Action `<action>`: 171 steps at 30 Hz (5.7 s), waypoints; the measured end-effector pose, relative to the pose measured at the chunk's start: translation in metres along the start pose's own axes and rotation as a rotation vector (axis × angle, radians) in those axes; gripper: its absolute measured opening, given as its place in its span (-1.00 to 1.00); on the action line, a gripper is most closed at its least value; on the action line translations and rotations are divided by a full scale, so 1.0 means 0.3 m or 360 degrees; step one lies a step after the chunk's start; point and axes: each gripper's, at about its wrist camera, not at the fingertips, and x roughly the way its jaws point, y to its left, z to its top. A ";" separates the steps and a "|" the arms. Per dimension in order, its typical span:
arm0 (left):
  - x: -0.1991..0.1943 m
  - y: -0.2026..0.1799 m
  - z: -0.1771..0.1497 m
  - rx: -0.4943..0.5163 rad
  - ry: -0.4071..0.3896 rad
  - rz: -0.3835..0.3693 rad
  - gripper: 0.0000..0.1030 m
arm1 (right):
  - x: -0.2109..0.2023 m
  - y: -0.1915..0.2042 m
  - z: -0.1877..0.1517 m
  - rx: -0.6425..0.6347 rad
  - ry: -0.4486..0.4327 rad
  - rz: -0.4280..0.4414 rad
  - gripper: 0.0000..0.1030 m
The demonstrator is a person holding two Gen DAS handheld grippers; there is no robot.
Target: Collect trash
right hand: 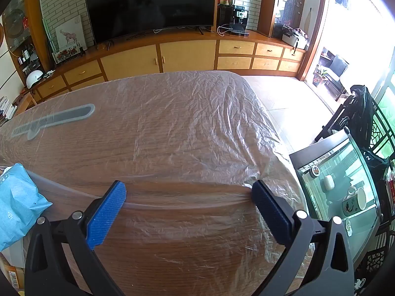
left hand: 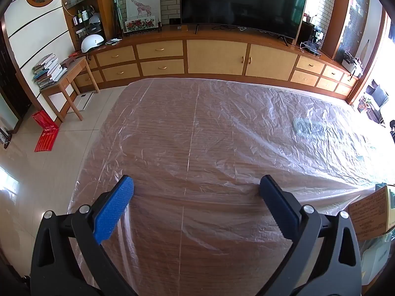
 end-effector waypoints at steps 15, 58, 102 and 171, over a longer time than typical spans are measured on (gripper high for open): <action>0.000 0.000 0.001 -0.0002 -0.0004 -0.0003 0.97 | 0.001 0.000 0.000 -0.0003 -0.0002 -0.0006 0.93; -0.001 0.000 0.000 -0.0002 -0.0005 -0.0003 0.97 | -0.001 0.006 -0.001 -0.0003 -0.0003 -0.0008 0.93; -0.449 -0.142 -0.330 0.0092 0.0154 -0.0766 0.97 | -0.679 0.393 -0.464 -0.0555 0.0009 0.0467 0.92; -0.834 -0.203 -0.489 0.0440 -0.0175 -0.0849 -0.11 | -0.794 0.388 -0.522 -0.0400 -0.0047 0.0782 0.52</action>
